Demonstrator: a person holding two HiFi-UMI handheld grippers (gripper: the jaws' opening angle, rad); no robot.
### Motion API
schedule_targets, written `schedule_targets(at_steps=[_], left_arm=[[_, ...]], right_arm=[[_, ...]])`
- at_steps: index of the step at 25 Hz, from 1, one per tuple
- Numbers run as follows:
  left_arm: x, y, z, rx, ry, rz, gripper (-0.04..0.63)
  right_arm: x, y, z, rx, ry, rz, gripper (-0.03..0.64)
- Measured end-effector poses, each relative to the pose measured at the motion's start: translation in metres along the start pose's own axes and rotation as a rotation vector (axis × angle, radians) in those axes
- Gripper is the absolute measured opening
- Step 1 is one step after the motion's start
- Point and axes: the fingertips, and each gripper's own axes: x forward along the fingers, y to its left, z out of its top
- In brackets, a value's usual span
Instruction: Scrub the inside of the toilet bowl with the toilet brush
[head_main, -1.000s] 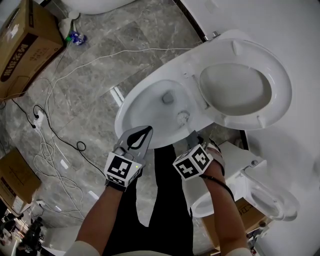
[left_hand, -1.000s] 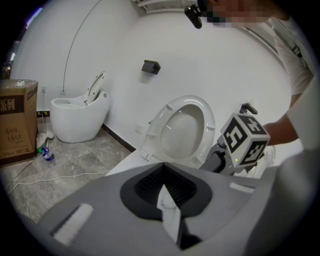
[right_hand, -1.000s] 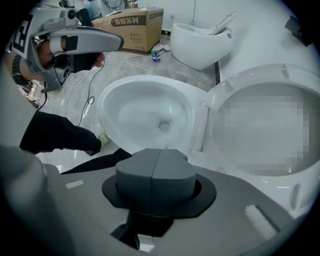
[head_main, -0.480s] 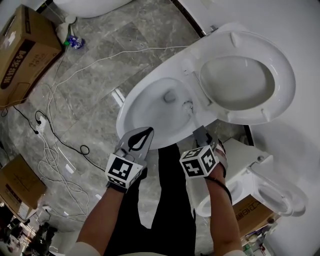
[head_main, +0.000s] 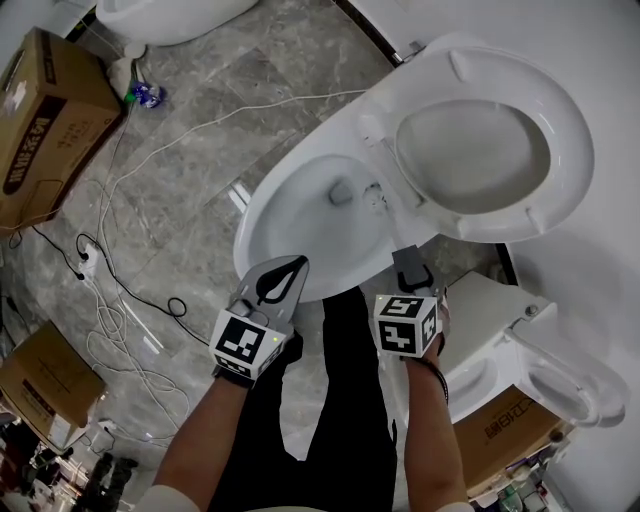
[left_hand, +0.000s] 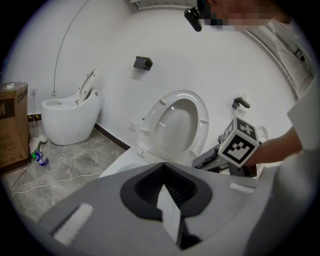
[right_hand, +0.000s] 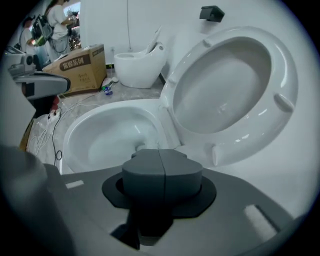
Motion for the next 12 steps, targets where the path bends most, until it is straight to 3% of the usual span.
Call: schedule_targets(at_steps=[12], left_arm=[[0.000, 0.006, 0.003, 0.027, 0.007, -0.006, 0.006]], right_arm=[[0.011, -0.002, 0.023, 0.395, -0.209, 0.068, 0.161]])
